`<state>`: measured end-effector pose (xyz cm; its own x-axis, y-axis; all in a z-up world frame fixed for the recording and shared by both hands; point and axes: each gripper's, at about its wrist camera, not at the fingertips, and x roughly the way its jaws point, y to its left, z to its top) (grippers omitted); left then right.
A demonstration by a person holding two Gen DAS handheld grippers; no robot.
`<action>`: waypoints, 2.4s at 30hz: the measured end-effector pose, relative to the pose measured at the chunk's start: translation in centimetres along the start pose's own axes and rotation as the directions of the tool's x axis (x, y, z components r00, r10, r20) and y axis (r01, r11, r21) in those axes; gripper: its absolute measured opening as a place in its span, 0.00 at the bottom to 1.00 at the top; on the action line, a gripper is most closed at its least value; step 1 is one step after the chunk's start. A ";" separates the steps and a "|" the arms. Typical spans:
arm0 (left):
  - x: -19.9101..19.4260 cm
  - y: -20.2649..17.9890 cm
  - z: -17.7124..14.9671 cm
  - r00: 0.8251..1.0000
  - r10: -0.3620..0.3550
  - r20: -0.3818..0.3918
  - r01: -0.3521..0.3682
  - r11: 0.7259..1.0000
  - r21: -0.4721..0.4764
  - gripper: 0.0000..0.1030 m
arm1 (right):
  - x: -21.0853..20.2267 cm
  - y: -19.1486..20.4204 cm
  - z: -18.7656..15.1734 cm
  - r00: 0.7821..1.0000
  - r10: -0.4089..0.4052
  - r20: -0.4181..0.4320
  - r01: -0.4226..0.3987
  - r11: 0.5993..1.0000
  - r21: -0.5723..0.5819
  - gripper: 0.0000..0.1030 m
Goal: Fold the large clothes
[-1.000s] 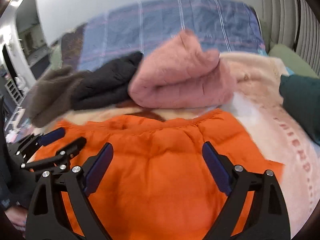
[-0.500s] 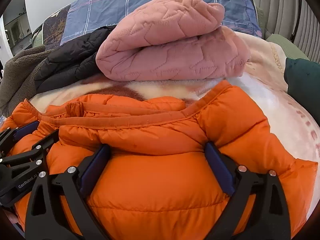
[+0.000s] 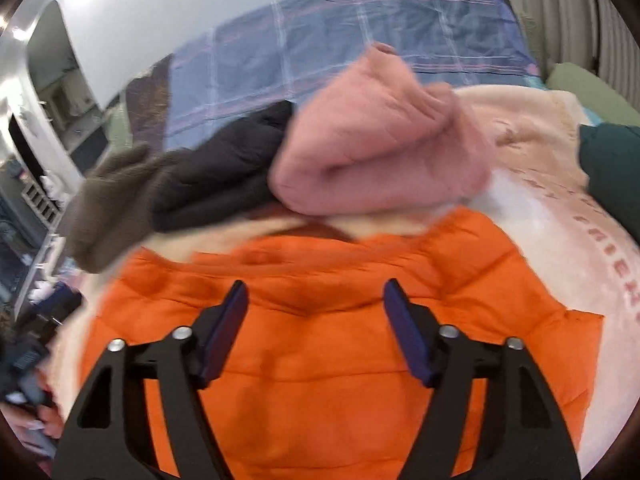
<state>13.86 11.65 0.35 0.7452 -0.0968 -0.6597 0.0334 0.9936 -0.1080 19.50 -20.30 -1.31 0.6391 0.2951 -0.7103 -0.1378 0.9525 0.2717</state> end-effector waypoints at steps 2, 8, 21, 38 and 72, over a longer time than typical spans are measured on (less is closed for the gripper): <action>0.3 2.3 -1.3 0.998 -0.015 -0.058 0.012 0.999 -0.053 0.77 | 0.8 2.0 0.1 0.998 0.037 -0.041 -0.039 0.999 -0.031 0.66; 2.3 6.4 -6.5 0.976 -0.137 -0.168 0.107 0.978 -0.178 0.81 | 7.6 3.3 -2.1 0.985 -0.031 -0.168 0.019 0.997 -0.072 0.71; 3.9 7.4 -8.6 0.943 -0.287 -0.167 0.236 0.933 -0.273 0.86 | 8.8 3.6 -3.2 0.988 -0.065 -0.143 0.047 0.991 -0.122 0.74; -4.6 0.7 -1.3 0.899 -0.437 -0.034 0.433 0.897 -0.086 0.18 | 8.0 2.6 -3.6 0.993 -0.006 -0.121 -0.007 0.994 -0.105 0.76; -6.3 -27.6 3.4 0.866 -0.411 -0.285 0.490 0.809 0.323 0.18 | -9.0 -12.7 -12.5 0.983 0.183 -0.008 -0.179 0.967 0.179 0.38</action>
<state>10.46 -14.95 10.02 0.4421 -0.5087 -0.7388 0.6077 0.7757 -0.1705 6.06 -34.10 -6.48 0.5970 0.4650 -0.6537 -0.1119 0.8551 0.5062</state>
